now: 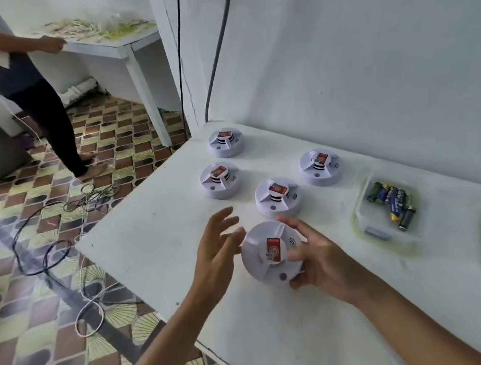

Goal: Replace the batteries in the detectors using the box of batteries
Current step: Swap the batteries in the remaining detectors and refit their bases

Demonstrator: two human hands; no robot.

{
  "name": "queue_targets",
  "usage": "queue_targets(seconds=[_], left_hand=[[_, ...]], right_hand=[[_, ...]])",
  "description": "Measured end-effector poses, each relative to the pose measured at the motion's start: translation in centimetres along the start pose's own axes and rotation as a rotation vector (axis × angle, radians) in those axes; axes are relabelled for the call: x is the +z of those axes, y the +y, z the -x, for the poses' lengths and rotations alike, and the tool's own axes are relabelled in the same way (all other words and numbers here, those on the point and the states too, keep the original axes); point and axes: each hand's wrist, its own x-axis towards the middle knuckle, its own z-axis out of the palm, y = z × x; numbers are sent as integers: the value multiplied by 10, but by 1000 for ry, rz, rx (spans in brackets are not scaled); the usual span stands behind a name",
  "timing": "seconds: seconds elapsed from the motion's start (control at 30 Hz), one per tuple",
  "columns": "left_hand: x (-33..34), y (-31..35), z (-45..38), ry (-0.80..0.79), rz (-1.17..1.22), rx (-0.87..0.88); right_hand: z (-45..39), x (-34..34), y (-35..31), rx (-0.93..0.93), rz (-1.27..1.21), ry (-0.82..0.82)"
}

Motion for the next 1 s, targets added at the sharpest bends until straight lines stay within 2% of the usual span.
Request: queue_targets(seconds=[0.1,0.33,1.0], left_hand=[[12,-20,15,-34,-45,-70],[19,-32,25,51,-52,0],[20,-35,23,66,-70,30]], right_hand=[[9,-6,17,-41,39,44],[12,-4,27,-158,207,52],[9,-10,31,-178,207,50]])
